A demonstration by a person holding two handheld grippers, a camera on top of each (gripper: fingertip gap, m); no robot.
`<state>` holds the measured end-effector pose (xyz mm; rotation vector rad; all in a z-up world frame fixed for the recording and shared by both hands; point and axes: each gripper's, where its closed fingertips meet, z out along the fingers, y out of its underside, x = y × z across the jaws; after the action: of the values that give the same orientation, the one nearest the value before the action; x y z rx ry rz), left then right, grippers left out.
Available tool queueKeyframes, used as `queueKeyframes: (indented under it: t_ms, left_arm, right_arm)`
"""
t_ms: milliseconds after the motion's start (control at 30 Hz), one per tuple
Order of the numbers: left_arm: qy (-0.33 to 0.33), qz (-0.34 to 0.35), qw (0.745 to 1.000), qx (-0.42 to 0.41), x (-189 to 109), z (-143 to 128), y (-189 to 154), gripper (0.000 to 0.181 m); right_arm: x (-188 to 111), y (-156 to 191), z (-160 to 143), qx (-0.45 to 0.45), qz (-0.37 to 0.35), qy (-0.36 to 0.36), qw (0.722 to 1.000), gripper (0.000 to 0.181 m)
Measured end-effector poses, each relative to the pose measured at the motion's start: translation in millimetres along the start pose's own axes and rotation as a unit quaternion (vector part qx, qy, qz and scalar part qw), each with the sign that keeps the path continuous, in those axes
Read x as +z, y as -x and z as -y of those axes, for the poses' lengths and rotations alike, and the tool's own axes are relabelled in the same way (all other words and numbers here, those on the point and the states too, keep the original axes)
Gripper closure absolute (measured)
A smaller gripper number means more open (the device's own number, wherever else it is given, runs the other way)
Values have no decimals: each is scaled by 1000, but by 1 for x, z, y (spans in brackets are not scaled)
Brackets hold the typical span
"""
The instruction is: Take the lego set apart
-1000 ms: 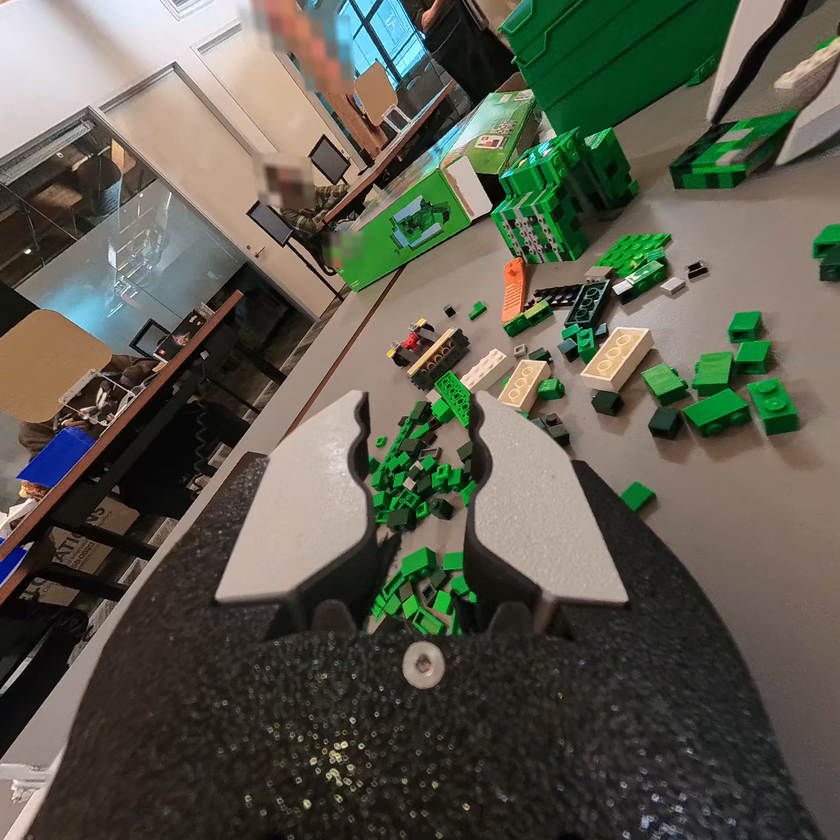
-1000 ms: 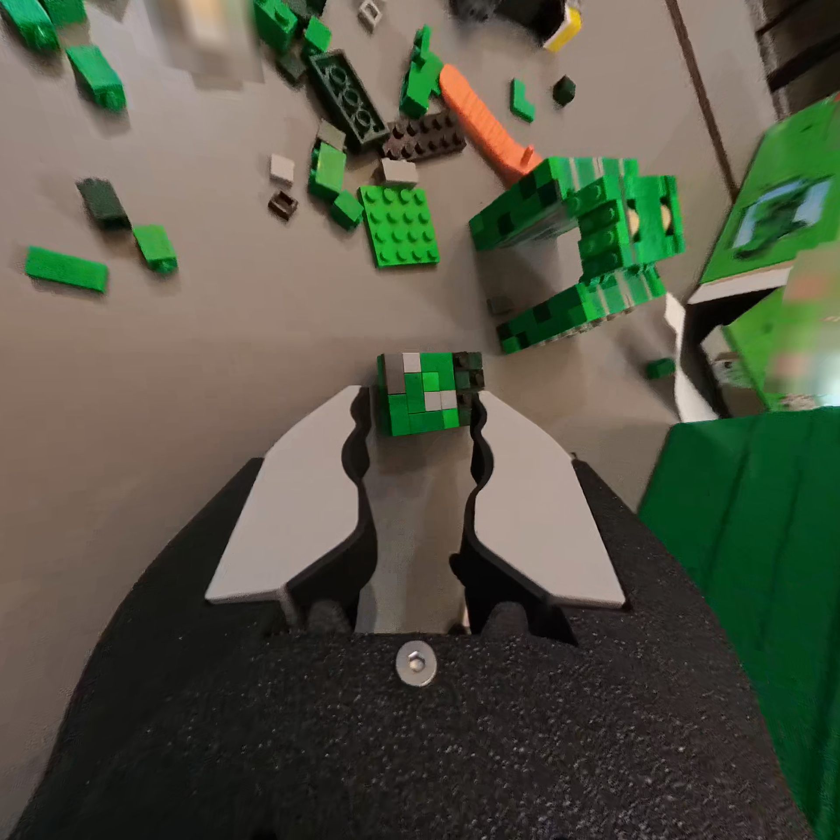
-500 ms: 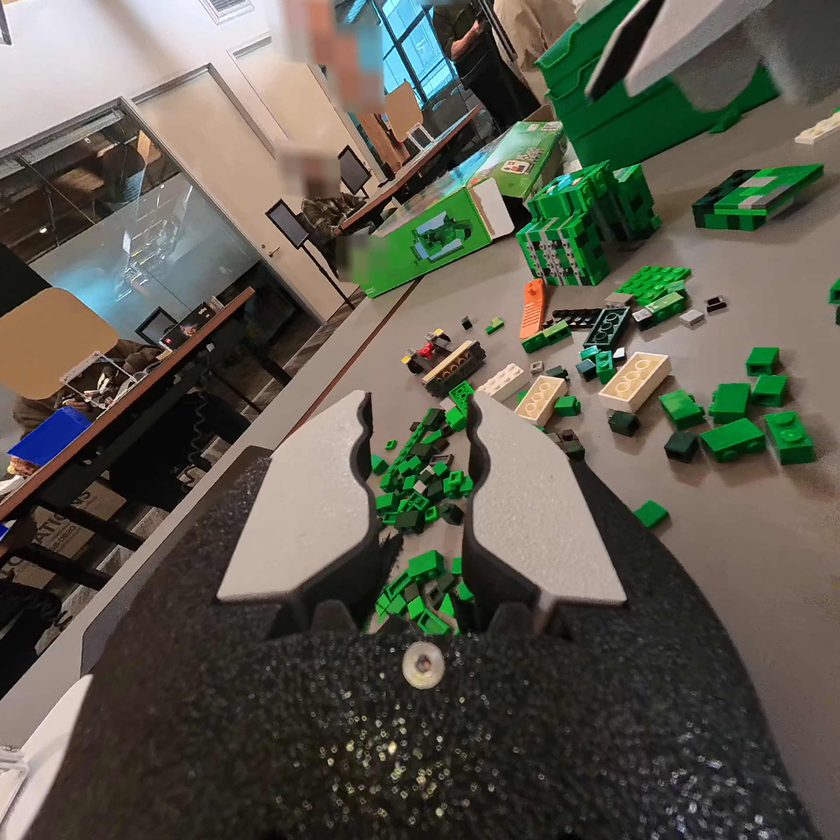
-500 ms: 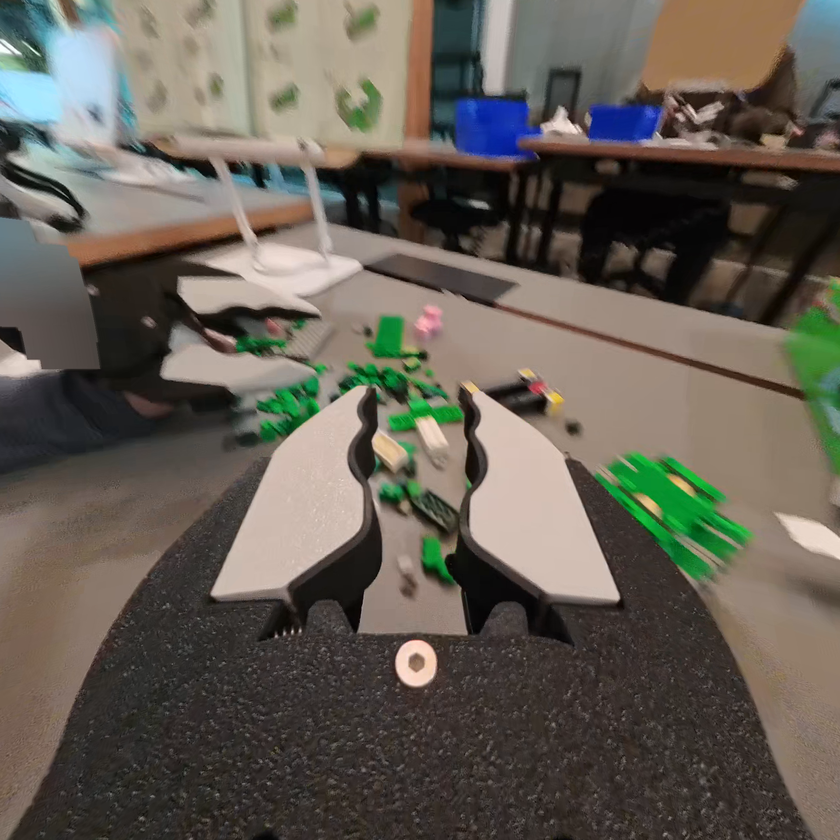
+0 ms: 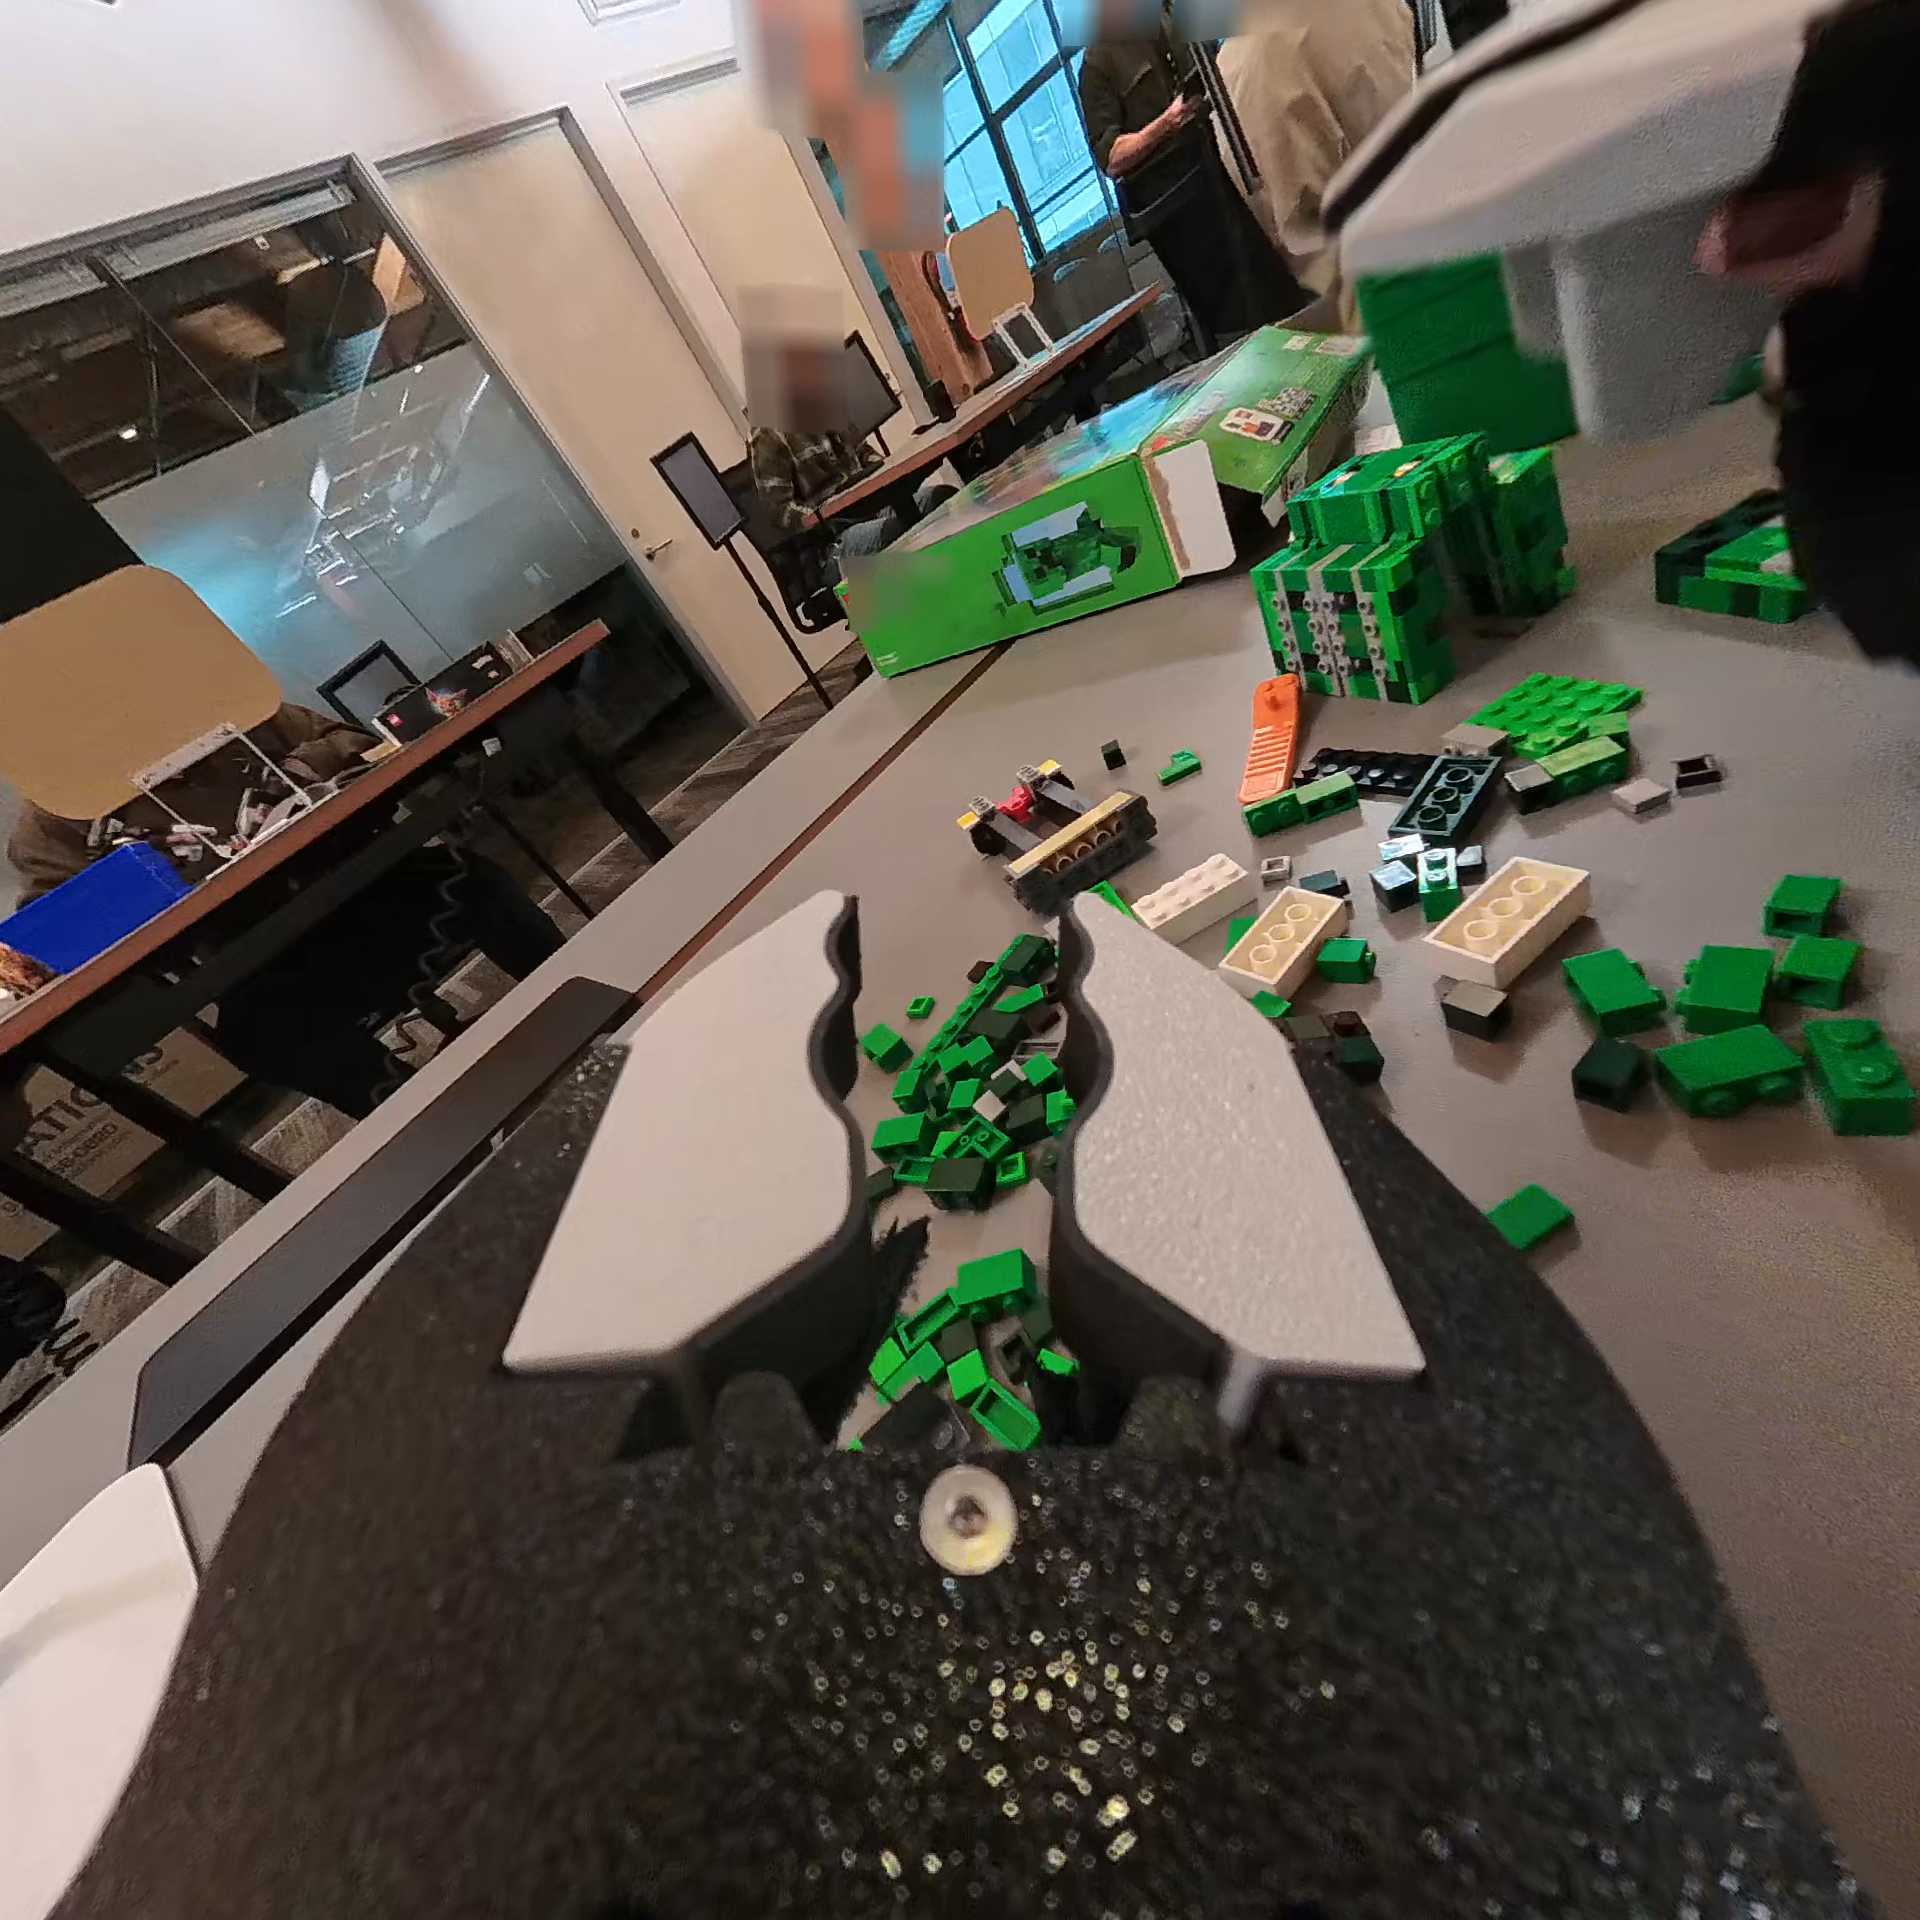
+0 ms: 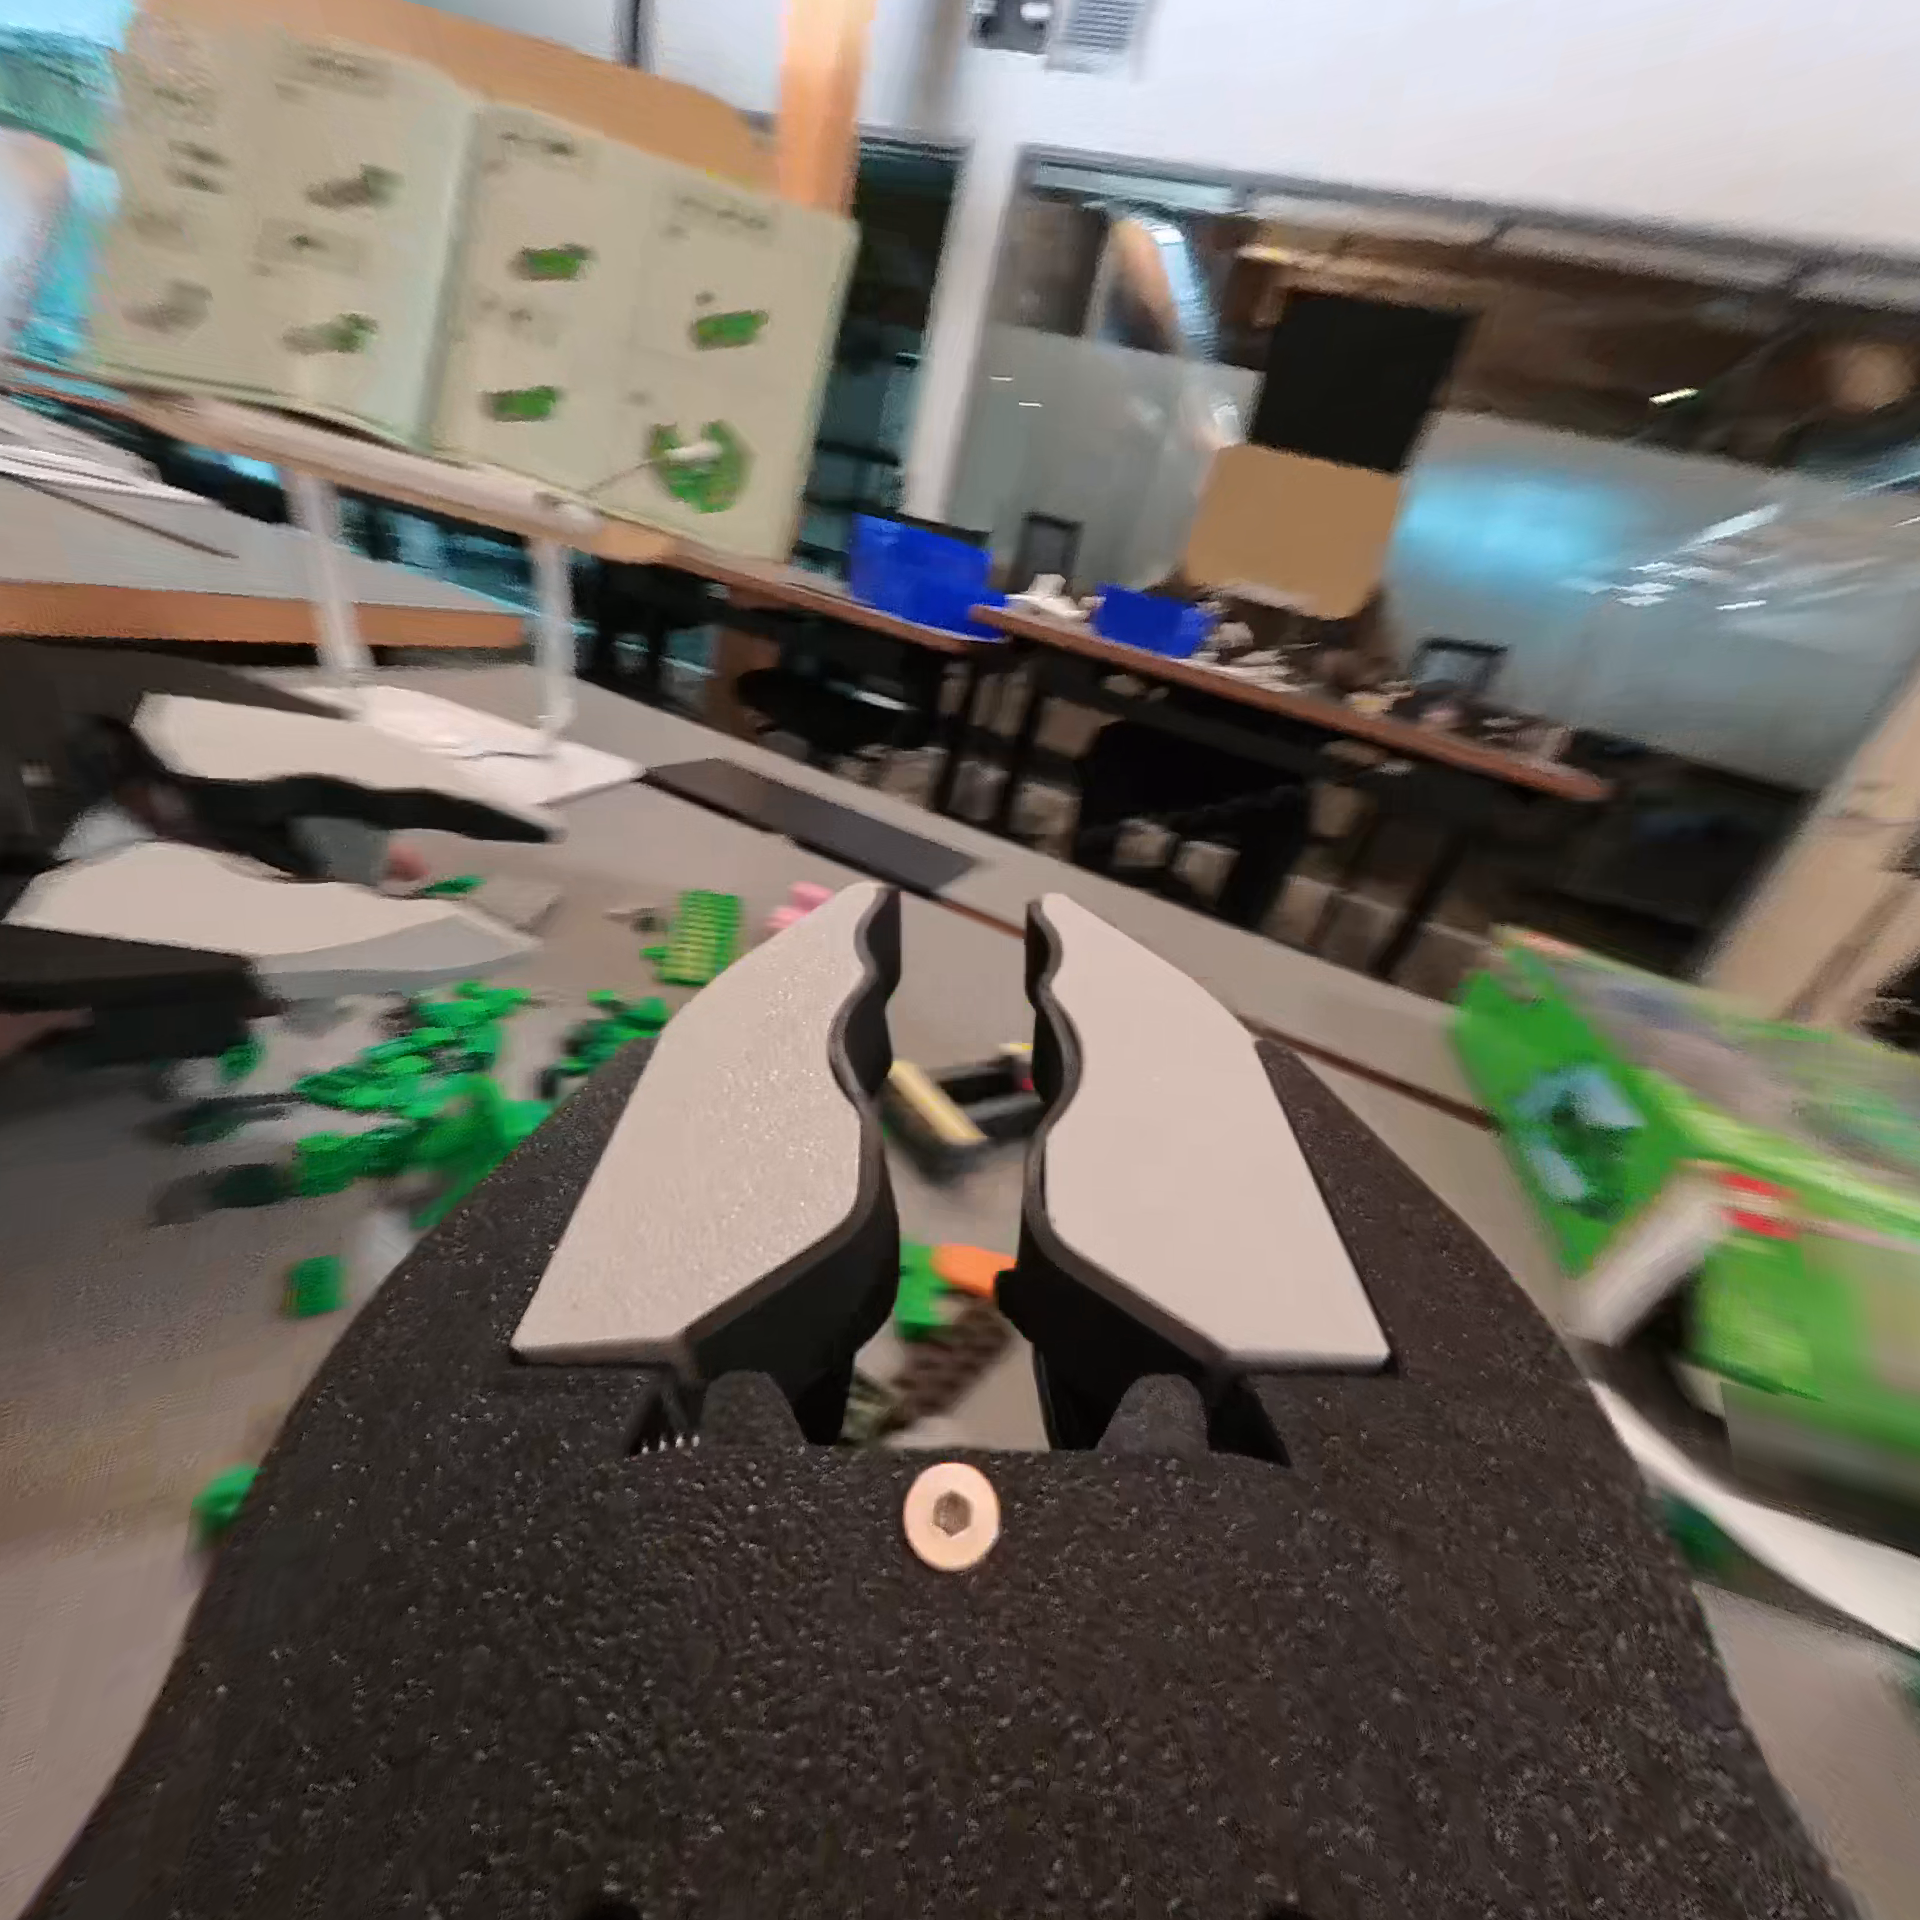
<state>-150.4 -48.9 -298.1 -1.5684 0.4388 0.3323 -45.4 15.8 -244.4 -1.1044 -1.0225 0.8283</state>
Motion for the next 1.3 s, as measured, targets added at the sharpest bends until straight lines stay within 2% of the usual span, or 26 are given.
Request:
queueKeyframes:
  t_ms: [100, 200, 333, 567, 633, 767, 900, 1033, 1100, 1300]
  left_arm:
    - [2, -1, 1000, 0, 0, -1, -1, 146]
    - [2, -3, 1000, -1, 1, -1, -1, 146]
    - [4, -6, 1000, -3, 2, -2, -2, 146]
    - [5, -8, 1000, -3, 2, -1, -2, 146]
    - [4, -8, 1000, -4, 2, -1, -2, 146]
    - [3, -9, 1000, -7, 3, -1, -2, 146]
    - [4, -13, 1000, -10, 4, -2, -3, 146]
    - [3, -14, 1000, -10, 3, -1, -3, 146]
    - [3, -14, 1000, -10, 3, -1, -3, 146]
    - [5, -16, 1000, -9, 4, -2, -4, 146]
  right_arm:
    - [-19, -53, -2, -52, -79, 32, 995, 148]
    - [-34, -81, -37, -59, -70, 131, 987, 135]
    - [-47, -89, -81, -23, -30, 258, 965, 130]
    - [-61, -89, -113, 39, -52, 395, 916, 134]
    - [-69, -83, -109, 42, -48, 403, 913, 134]
    - [-87, -48, -105, 93, 53, 410, 906, 121]
    - [-97, -41, -114, 59, 64, 448, 890, 115]
    - [-104, -49, -134, 26, 27, 498, 866, 130]
    - [-104, -57, -135, 41, 5, 498, 866, 142]
    - [-106, -81, -140, 39, -21, 502, 864, 152]
